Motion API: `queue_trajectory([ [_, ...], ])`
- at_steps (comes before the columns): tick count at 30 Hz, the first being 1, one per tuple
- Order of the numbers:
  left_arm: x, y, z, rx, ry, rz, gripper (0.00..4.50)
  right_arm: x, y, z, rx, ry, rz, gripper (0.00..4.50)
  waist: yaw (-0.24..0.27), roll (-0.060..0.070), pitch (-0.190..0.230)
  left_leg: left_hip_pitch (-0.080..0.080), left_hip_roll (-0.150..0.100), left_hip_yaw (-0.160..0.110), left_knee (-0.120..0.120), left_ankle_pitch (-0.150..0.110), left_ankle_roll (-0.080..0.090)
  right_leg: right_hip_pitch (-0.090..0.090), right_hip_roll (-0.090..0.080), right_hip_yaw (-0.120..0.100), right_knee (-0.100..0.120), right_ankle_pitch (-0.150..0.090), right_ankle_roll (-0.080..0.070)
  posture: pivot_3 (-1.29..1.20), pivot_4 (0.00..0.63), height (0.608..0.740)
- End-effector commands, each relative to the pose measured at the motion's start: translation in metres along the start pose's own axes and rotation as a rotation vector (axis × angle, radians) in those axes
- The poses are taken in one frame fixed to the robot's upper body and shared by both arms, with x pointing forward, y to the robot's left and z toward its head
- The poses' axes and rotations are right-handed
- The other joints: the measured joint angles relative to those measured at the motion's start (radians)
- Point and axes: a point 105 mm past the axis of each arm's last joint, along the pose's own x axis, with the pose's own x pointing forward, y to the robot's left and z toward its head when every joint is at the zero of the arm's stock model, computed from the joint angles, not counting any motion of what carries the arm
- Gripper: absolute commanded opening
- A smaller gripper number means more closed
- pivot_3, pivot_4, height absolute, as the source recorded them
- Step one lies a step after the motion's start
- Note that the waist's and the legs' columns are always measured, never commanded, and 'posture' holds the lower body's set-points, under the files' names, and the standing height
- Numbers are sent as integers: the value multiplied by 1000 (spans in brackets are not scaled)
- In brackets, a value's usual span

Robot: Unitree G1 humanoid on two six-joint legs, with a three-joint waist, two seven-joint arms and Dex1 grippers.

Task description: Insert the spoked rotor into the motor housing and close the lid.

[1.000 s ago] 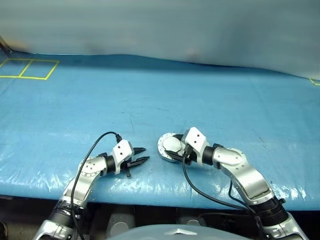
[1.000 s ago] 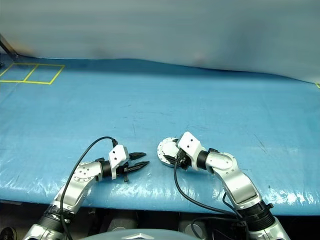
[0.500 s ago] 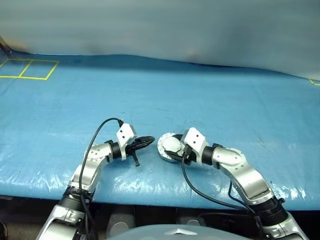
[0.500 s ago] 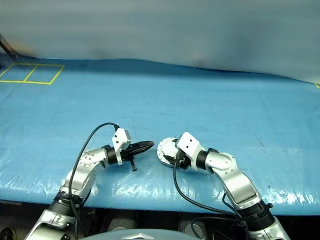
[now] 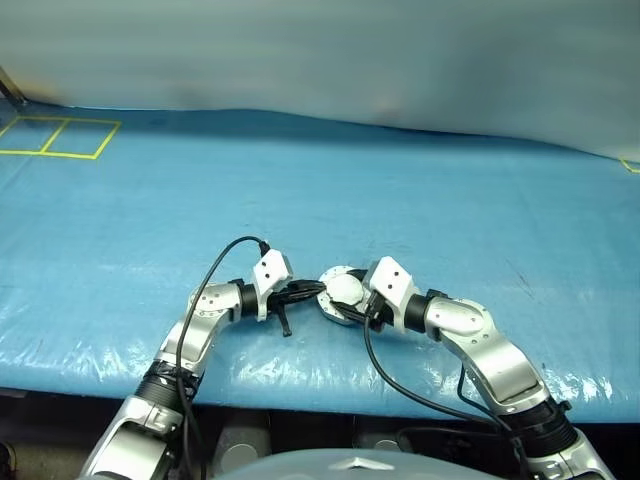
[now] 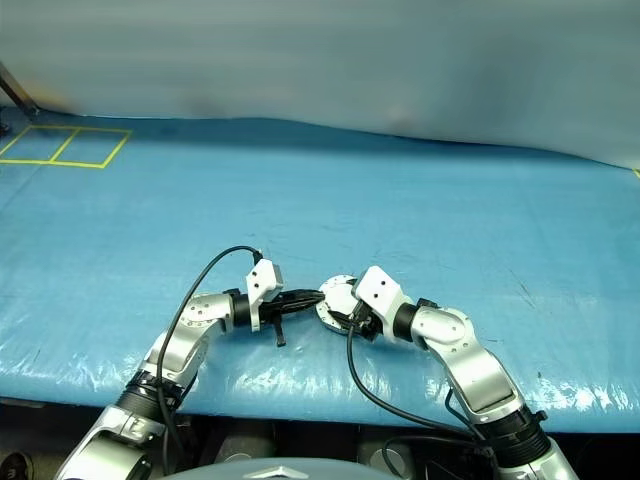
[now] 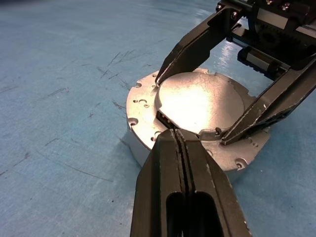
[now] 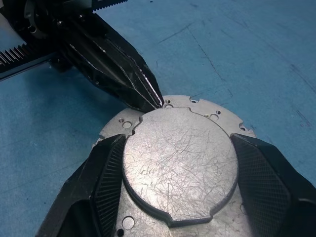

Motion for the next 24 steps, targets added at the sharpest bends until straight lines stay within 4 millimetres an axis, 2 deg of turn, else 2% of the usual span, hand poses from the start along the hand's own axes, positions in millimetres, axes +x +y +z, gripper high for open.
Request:
queue_trajectory([
  [1, 6, -9, -10, 22, 66, -57, 37, -2, -2, -17, 23, 70, -27, 3032, 1, 0, 0, 0, 0, 0, 0, 0, 0, 0, 0, 0, 0, 0, 0, 0, 150, 740],
  [5, 7, -12, -11, 20, 70, -69, 37, -4, 1, -15, 51, 59, -1, 3032, 2, 0, 0, 3, 0, 0, 0, 0, 0, -1, 0, 0, -2, 0, 0, 0, 150, 740],
  [6, 7, -12, -11, 21, 70, -69, 0, -4, 2, -14, 52, 55, 3, 3762, 4, 0, 0, 3, 0, 0, 0, 0, 0, -1, 0, 0, -2, 0, 0, 0, 150, 740],
  [8, 7, -12, -11, 21, 70, -69, 0, -5, 0, -10, 68, 28, -18, 4327, 8, 0, 0, 3, 0, 0, -1, 0, 0, -1, 0, 0, -2, 0, 0, 0, 150, 740],
  [9, 8, -12, -11, 17, 68, -69, 0, -6, -3, -5, 91, -1, -42, 4445, 9, 0, 0, 3, 0, 0, -1, 0, 0, -1, 0, 0, -2, 0, 0, 0, 150, 740],
  [15, 7, -12, -13, 20, 72, -60, 0, -23, -13, 33, 339, -248, -73, 4445, 14, 0, 0, -2, -1, -1, -1, 0, 0, -1, 0, 0, -2, 0, 0, 0, 150, 740],
  [18, 6, -12, -13, 23, 72, -57, 0, -34, -21, 43, 464, -335, -95, 4445, 14, 0, 0, -3, -1, -2, -2, 0, 0, -1, 0, 0, -2, 0, 0, 0, 150, 740],
  [21, 6, -11, -14, 20, 71, -53, 0, -43, -31, 38, 590, -341, -147, 4445, 14, 0, 0, -3, -1, -2, -2, 0, 0, -1, 0, -1, -2, 0, 0, 0, 150, 740],
  [24, 6, -11, -14, 21, 71, -51, 0, -46, -34, 18, 736, -271, -195, 4445, 14, 0, 0, -3, -1, -2, -2, 0, 0, -2, 0, -1, -2, 0, 0, 0, 150, 740],
])
